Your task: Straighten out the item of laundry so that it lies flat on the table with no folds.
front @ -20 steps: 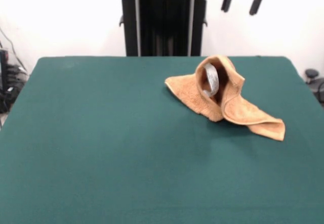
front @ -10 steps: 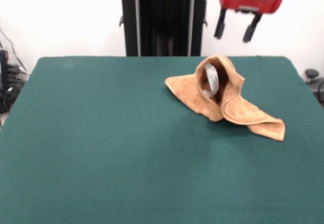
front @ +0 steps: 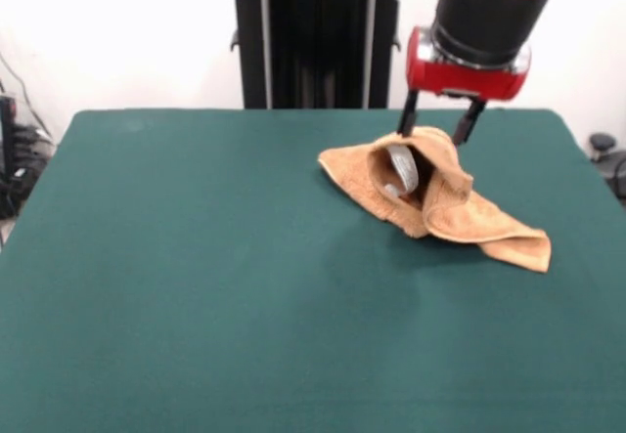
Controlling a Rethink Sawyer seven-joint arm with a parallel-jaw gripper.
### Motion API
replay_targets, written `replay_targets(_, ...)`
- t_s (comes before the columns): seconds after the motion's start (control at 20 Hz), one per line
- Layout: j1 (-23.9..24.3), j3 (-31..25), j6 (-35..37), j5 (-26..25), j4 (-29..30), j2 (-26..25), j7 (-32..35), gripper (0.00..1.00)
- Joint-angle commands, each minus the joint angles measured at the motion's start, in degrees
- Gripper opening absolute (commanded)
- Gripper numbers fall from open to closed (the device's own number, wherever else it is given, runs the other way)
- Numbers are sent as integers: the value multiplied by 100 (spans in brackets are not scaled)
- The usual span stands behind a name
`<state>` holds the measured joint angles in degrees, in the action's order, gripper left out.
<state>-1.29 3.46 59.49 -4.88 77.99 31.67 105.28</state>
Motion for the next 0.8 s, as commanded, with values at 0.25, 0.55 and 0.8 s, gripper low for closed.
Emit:
replay_targets(0.25, -90, -376, 1092, 121, -932, -655, 737, 100)
replay_targets(0.55, -106, -365, 1237, 109, -1147, -739, 695, 100)
replay_targets(0.8, -165, -342, 1191, 147, -1154, -755, 814, 100)
